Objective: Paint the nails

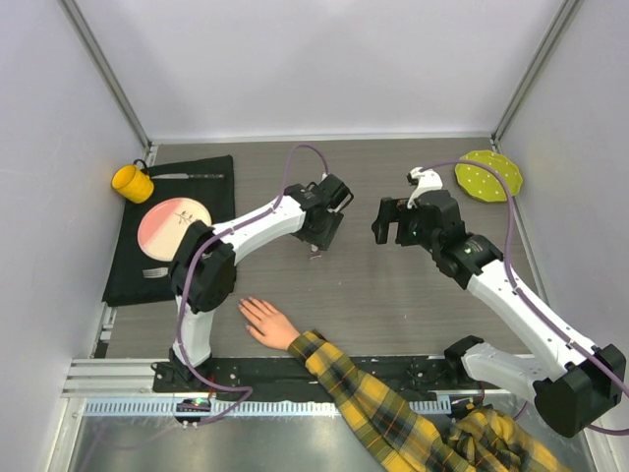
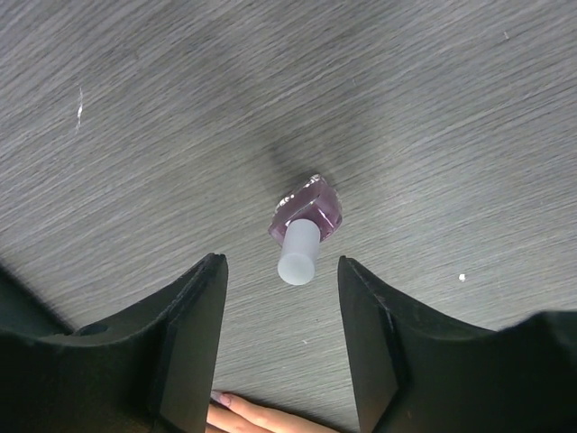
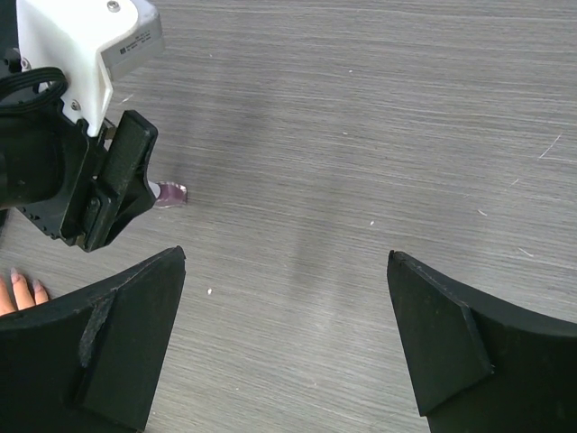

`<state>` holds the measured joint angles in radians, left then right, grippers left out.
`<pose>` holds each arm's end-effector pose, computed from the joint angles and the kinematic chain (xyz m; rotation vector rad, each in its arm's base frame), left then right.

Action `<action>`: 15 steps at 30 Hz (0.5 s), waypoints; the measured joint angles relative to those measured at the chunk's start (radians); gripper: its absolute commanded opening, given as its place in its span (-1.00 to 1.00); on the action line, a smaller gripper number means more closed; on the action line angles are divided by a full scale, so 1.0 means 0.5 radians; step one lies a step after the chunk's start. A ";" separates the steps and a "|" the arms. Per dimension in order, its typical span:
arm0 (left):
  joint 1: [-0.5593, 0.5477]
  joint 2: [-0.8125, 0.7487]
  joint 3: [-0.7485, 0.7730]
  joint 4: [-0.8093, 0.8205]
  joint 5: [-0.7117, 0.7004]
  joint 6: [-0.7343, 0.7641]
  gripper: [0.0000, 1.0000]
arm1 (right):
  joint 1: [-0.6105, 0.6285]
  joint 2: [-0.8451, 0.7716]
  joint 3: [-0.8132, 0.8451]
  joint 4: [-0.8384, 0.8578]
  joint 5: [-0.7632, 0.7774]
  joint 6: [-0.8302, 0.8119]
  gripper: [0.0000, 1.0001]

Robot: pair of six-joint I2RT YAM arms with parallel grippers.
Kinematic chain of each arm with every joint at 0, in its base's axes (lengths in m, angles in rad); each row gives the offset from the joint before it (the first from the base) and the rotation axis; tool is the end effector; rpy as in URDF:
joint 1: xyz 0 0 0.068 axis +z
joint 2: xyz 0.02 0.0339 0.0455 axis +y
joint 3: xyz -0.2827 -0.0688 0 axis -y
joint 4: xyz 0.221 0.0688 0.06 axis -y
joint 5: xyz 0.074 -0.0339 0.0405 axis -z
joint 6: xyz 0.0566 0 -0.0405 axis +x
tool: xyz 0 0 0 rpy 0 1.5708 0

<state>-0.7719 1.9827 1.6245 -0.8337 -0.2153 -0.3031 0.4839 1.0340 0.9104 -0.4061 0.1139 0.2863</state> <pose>0.3015 -0.2766 0.2311 0.5744 2.6469 -0.0145 0.1929 0.0941 0.3229 -0.1398 2.1108 0.3436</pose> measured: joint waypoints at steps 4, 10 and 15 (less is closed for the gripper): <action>0.000 0.005 0.000 0.018 0.000 0.000 0.00 | 0.000 0.005 -0.014 0.003 -0.001 0.001 0.99; 0.000 0.047 0.001 0.031 0.005 -0.001 -0.13 | 0.000 0.027 -0.027 0.009 -0.003 0.002 0.99; 0.000 0.092 0.011 0.038 0.016 0.000 -0.62 | 0.000 0.033 -0.039 0.020 -0.009 0.002 0.99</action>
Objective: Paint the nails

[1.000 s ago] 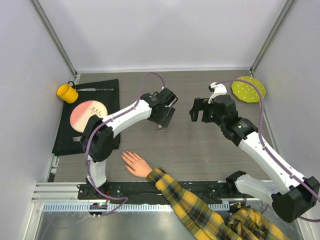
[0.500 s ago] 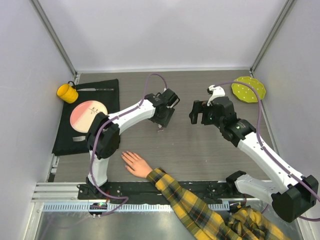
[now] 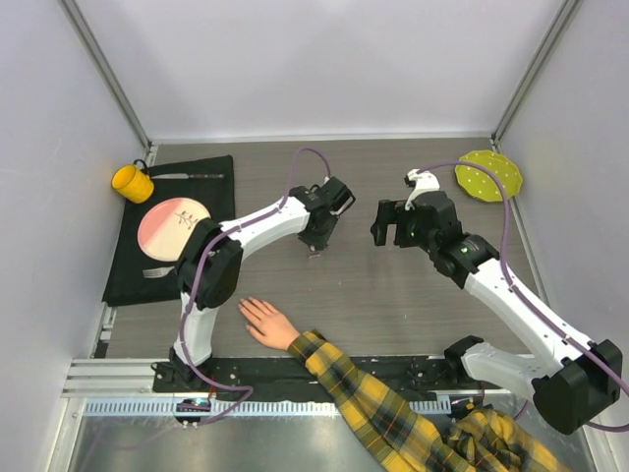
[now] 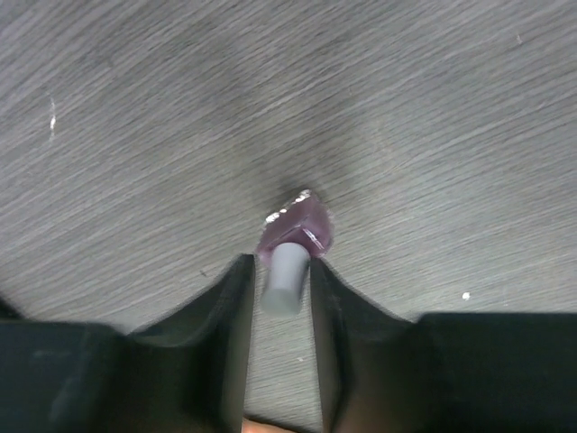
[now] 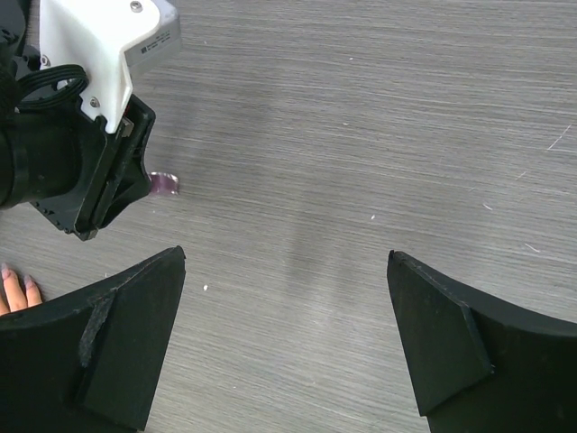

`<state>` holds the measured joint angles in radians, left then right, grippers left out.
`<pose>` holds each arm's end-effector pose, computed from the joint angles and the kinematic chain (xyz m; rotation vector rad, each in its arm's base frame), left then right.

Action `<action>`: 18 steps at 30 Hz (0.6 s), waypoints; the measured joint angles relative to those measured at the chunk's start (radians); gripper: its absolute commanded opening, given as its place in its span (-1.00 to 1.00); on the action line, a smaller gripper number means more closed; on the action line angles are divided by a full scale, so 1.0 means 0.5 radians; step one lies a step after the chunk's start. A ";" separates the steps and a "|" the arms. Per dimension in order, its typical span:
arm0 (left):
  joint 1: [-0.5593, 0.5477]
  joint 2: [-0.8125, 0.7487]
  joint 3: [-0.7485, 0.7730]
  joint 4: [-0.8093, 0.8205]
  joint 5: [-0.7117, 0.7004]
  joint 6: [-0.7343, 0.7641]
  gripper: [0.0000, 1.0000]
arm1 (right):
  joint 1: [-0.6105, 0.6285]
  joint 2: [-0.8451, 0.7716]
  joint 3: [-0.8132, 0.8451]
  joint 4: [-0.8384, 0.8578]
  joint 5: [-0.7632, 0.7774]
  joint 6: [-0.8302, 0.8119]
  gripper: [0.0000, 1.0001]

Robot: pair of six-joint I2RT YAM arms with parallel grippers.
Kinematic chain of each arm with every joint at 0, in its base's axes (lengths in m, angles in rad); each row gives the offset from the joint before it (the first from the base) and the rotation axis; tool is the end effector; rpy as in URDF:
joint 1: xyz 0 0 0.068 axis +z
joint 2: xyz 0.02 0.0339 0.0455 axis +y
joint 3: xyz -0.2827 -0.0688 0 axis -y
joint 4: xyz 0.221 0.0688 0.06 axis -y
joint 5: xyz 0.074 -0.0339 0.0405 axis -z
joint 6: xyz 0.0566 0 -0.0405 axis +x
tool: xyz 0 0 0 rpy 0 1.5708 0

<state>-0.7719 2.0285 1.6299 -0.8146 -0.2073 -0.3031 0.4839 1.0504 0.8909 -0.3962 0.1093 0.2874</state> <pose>0.3071 -0.2826 0.2154 0.5842 2.6673 -0.0087 0.1957 0.0959 0.3142 -0.1452 2.1368 0.3393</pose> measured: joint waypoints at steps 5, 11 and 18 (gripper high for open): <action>0.000 0.006 0.012 0.013 0.034 0.015 -1.00 | -0.001 0.021 -0.036 0.047 -0.024 0.000 0.99; 0.006 -0.077 0.012 -0.102 0.056 0.043 -1.00 | 0.001 0.024 -0.204 0.219 -0.285 -0.014 0.96; 0.055 -0.730 0.008 -0.321 0.303 -0.001 -1.00 | 0.185 -0.037 -0.540 0.800 -0.909 -0.063 0.88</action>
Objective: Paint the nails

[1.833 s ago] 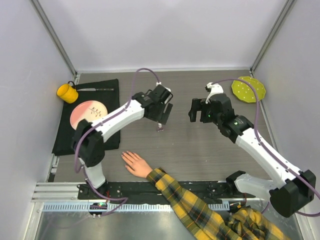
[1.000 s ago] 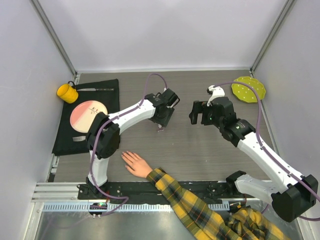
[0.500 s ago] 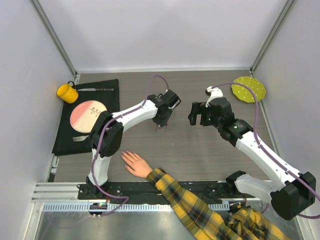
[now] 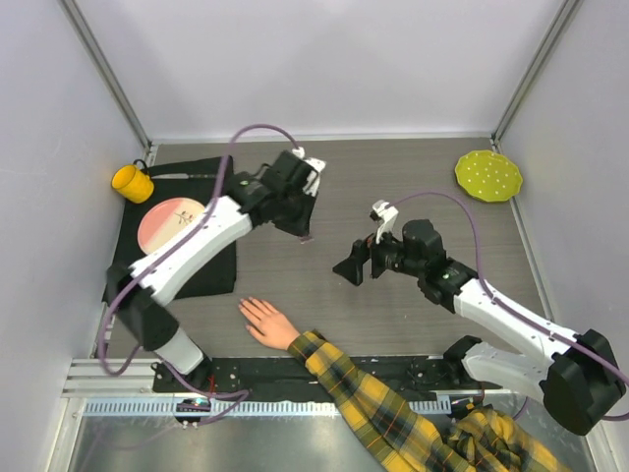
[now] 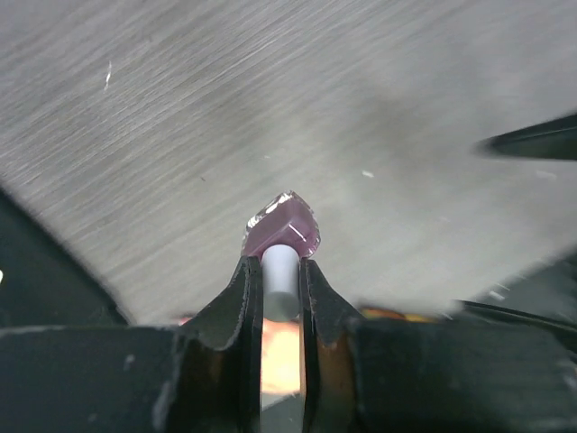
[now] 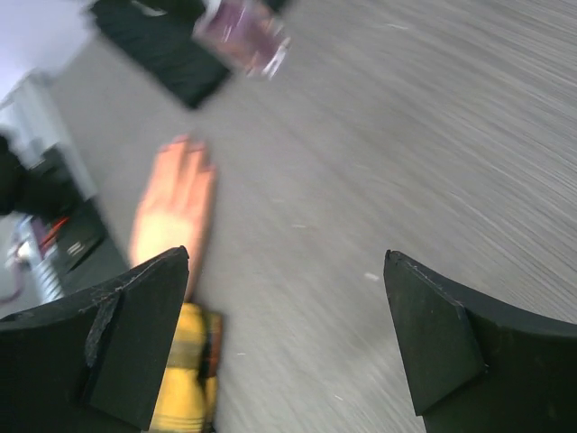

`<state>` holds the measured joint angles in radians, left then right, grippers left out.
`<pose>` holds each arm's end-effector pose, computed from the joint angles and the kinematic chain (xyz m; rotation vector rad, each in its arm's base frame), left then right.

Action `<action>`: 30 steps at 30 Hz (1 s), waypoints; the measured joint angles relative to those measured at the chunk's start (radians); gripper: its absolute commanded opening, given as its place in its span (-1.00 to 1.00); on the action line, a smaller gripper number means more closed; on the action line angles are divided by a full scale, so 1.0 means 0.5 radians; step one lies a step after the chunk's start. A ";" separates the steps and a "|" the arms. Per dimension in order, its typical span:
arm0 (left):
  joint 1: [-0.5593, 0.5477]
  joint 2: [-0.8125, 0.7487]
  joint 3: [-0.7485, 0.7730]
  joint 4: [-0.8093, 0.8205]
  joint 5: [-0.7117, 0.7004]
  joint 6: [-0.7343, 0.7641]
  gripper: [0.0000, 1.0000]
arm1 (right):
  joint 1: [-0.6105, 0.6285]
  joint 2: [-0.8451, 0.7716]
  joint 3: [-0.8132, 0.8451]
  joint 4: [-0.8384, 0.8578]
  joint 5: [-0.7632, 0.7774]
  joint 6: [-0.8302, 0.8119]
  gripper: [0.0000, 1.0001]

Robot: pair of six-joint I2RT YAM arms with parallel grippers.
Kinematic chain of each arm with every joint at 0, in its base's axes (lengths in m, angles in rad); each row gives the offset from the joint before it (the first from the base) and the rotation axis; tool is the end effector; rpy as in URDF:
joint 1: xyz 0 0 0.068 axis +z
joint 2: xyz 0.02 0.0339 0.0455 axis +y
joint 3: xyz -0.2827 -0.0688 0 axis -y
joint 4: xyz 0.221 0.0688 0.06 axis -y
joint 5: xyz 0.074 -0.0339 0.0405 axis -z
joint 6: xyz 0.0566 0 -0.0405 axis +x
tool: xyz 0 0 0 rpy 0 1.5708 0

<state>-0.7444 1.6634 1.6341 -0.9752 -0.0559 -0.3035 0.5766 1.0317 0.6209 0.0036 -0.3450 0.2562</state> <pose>0.2513 -0.2272 0.3384 0.5492 2.5478 -0.3163 0.1726 0.1351 0.2725 -0.5581 1.9834 0.8708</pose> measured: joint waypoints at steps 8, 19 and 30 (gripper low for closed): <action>0.035 -0.500 -0.021 -0.128 0.323 -0.112 -1.00 | 0.131 0.047 -0.064 0.539 -0.406 -0.083 0.54; 0.035 -0.527 -0.166 -0.146 0.555 -0.211 -1.00 | 0.147 0.266 0.042 0.786 -0.715 -0.093 0.22; 0.035 -0.548 -0.169 -0.171 0.637 -0.222 -0.99 | 0.296 0.491 0.214 0.804 -0.769 -0.182 -0.30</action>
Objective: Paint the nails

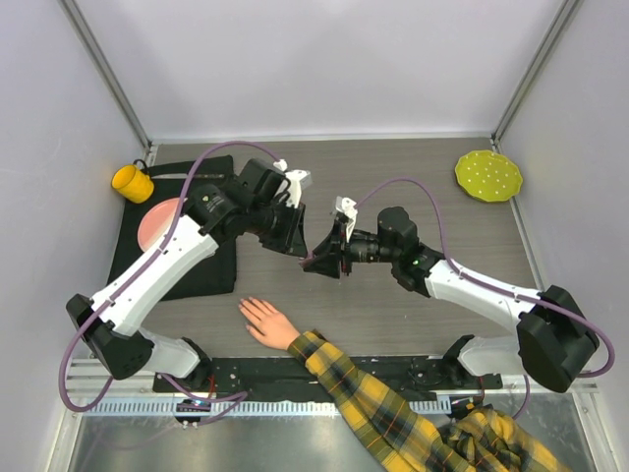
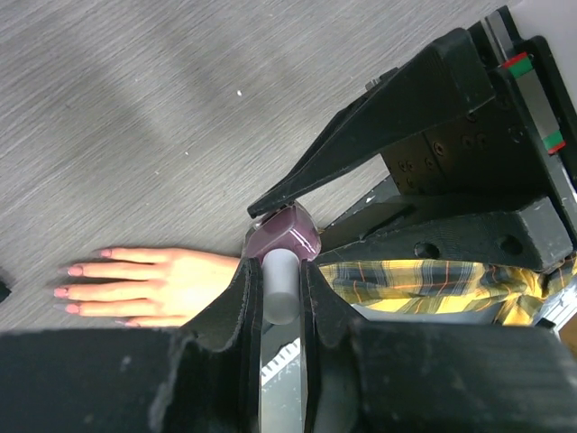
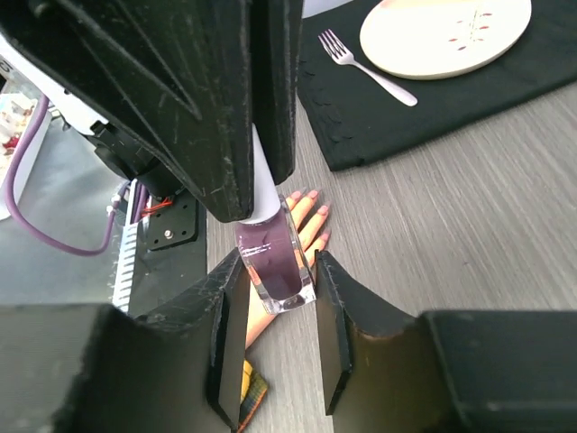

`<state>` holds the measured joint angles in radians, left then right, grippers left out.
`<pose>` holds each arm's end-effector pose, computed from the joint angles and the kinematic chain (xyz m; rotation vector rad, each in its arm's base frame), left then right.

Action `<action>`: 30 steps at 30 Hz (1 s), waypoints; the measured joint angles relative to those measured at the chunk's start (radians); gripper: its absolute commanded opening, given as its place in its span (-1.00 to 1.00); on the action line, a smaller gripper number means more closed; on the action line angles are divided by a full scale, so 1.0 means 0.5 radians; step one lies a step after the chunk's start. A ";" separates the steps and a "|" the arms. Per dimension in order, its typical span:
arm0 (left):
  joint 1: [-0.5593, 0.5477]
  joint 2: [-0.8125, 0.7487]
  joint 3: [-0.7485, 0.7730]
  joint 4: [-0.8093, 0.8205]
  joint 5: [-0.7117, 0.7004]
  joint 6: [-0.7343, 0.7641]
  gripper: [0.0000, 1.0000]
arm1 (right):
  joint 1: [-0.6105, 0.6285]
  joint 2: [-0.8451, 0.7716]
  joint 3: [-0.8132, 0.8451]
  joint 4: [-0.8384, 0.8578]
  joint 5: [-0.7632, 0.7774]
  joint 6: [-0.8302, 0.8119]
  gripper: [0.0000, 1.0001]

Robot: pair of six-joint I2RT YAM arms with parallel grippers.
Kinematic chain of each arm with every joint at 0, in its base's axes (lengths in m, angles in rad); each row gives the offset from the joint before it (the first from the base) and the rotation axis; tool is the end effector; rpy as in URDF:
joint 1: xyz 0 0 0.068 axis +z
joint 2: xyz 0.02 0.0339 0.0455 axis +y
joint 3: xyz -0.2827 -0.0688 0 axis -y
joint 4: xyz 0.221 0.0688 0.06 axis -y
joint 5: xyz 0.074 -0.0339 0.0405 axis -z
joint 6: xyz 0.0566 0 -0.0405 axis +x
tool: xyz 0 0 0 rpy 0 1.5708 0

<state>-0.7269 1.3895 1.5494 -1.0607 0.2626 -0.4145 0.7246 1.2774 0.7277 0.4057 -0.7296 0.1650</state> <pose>0.1827 -0.1821 0.3851 0.5239 2.5564 -0.7799 0.1794 0.2092 0.3031 -1.0438 1.5290 1.2606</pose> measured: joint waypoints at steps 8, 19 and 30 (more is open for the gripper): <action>0.000 -0.005 0.000 0.019 0.049 -0.004 -1.00 | 0.023 -0.002 -0.001 0.072 -0.002 -0.021 0.15; 0.003 -0.006 0.000 0.031 0.132 0.006 -1.00 | 0.028 -0.002 -0.012 0.130 -0.056 -0.071 -0.97; 0.002 -0.096 -0.028 0.118 0.011 -0.054 0.61 | 0.053 -0.114 -0.102 0.197 0.132 0.015 -0.97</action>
<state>-0.7261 1.3415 1.5352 -1.0016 0.2680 -0.4416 0.7509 1.2201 0.6765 0.5041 -0.6636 0.1726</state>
